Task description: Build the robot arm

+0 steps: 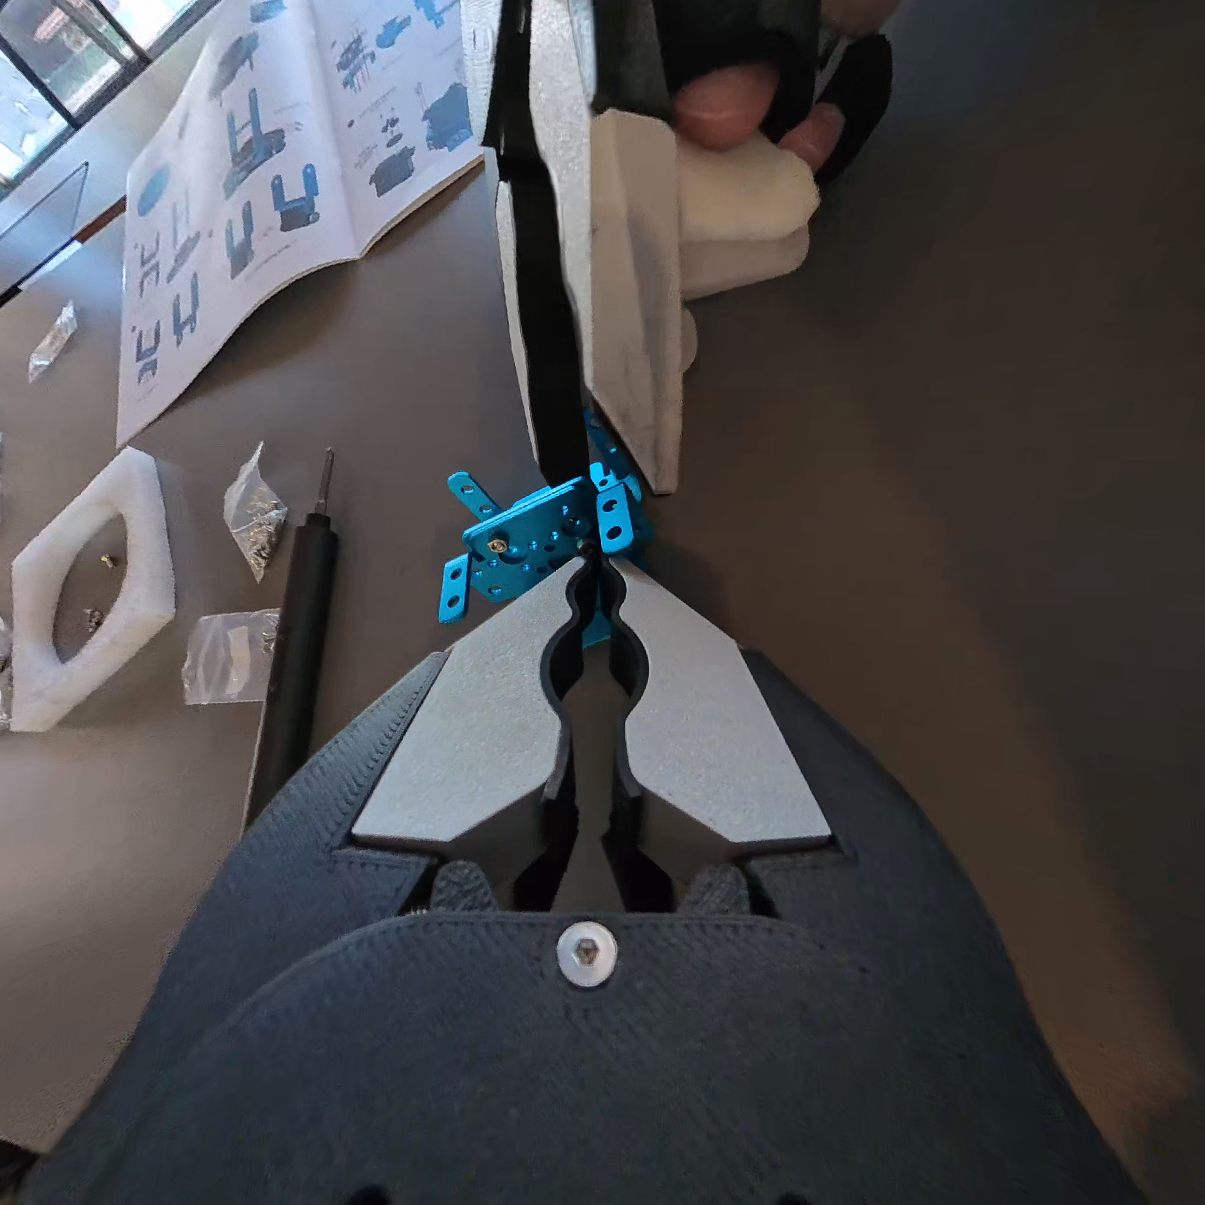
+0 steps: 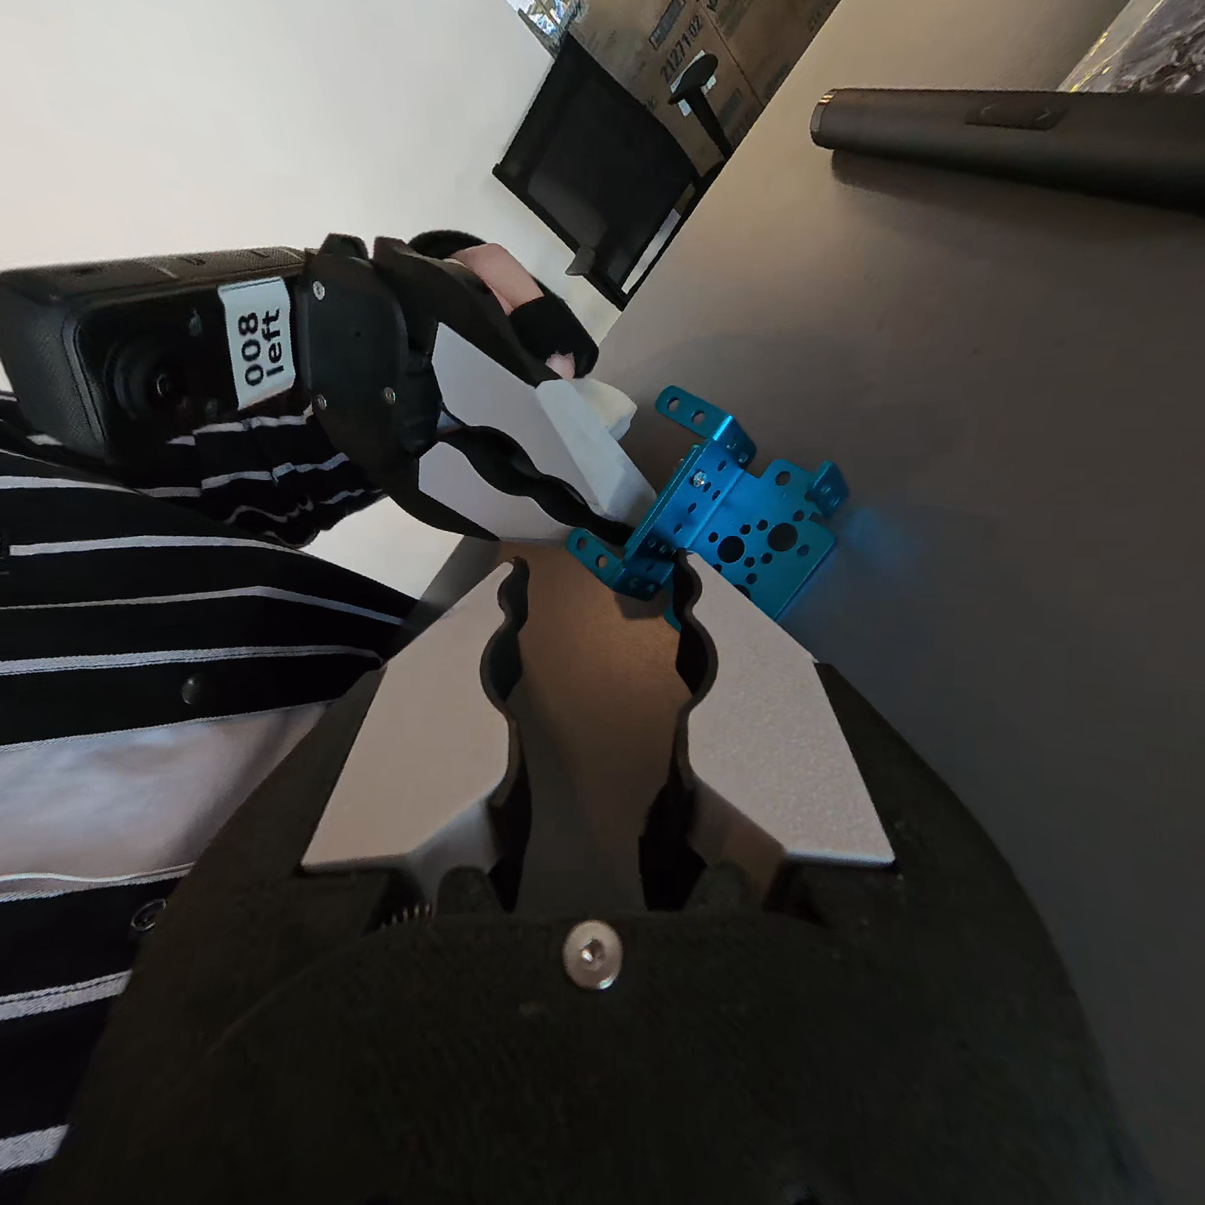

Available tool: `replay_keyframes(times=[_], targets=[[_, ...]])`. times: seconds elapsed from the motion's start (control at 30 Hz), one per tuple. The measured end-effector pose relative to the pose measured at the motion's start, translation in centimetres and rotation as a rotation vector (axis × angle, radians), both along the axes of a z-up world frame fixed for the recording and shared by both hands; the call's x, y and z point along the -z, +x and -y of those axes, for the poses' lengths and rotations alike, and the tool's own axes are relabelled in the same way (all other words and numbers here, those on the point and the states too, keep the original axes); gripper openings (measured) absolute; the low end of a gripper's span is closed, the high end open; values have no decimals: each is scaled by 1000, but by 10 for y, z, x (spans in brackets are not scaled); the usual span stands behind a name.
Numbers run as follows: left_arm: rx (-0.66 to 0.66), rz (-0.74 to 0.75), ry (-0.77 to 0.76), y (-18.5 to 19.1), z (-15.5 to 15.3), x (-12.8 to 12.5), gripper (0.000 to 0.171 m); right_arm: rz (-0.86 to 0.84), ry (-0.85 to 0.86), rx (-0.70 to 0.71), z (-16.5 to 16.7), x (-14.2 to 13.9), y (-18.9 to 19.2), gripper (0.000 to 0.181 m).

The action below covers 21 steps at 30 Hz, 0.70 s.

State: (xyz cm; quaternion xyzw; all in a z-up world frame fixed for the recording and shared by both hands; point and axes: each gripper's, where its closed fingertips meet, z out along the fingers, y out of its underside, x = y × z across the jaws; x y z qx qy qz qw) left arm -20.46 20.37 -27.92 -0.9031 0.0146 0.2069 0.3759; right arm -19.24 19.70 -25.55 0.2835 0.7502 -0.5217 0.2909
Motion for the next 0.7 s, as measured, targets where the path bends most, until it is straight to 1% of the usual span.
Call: replay_keyframes(times=[0.07, 0.1, 0.23, 0.3, 0.37, 0.43, 0.5, 0.57, 0.63, 0.67, 0.7], targets=[[-27, 43, 19, 0, 0, 1, 0, -24, 9, -3, 0, 1, -1, 43], [-48, 63, 17, -1, 2, 2, 3, -38, 13, -5, 0, 1, -1, 42], [-84, 94, 22, 2, 7, 1, 7, -85, 9, -14, -2, -1, 0, 36], [-98, 109, 69, 5, 9, -5, 7, -126, 18, -3, -4, -2, -4, 36], [-138, 155, 122, 5, 14, -9, 9, -194, 47, 1, -7, 0, -6, 36], [-186, 218, 192, 0, 20, -13, 19, -271, 81, 7, -10, 2, -10, 37], [-224, 286, 271, -7, 26, -19, 31, -325, 78, 14, -12, 0, -11, 36], [-249, 348, 345, -13, 30, -27, 37, -355, 78, 59, -14, -4, -12, 34], [-212, 406, 453, -14, 30, -44, 40, -415, 112, 123, -15, -11, -7, 34], [-199, 439, 486, -14, 31, -48, 45, -475, 122, 142, -14, -16, 0, 33], [-186, 491, 488, -14, 32, -47, 50, -540, 157, 174, -14, -18, 5, 29]])
